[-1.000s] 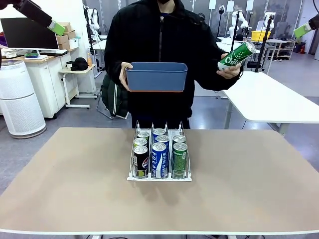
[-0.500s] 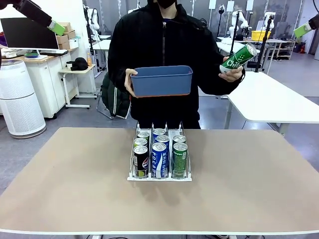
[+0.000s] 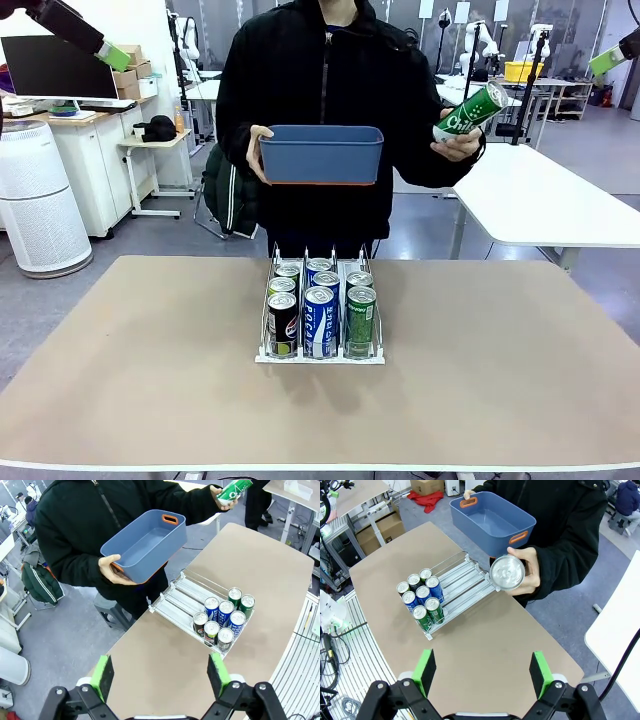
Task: Fill the beverage cans into the dispenser.
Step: Pick up the Sprite handed by the human.
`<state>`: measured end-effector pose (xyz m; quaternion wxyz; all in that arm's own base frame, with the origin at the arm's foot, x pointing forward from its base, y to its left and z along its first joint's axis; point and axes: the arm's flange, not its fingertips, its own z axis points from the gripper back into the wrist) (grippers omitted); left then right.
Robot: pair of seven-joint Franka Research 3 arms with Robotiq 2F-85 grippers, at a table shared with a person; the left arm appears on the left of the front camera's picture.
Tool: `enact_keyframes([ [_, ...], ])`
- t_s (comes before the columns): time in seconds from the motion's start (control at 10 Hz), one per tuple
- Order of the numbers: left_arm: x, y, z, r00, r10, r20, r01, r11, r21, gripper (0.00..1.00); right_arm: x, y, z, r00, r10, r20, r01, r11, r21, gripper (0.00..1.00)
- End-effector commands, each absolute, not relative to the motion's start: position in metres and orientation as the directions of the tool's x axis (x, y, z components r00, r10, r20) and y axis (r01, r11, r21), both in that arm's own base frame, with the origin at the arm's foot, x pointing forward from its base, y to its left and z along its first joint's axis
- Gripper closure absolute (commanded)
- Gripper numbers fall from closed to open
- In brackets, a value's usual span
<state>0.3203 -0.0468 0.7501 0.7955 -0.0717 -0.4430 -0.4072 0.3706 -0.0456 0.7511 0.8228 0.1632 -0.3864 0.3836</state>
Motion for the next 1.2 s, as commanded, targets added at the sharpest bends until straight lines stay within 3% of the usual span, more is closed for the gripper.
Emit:
enact_keyframes([
  [0.0, 0.322, -0.046, 0.749, 0.283, -0.582, 0.762, 0.708, 0.663, 0.243, 0.0, 0.37, -0.044, 0.751, 0.408, 0.499, 0.765, -0.763, 0.646, -0.014, 0.0],
  [0.7, 0.322, -0.046, 0.749, 0.283, -0.582, 0.762, 0.708, 0.663, 0.243, 0.0, 0.437, -0.015, 0.749, 0.404, 0.557, 0.725, -0.78, 0.624, -0.044, 0.0],
  [1.1, 0.322, -0.046, 0.749, 0.283, -0.582, 0.762, 0.708, 0.663, 0.243, 0.0, 0.46, 0.009, 0.738, 0.352, 0.625, 0.696, -0.84, 0.54, -0.06, 0.0],
])
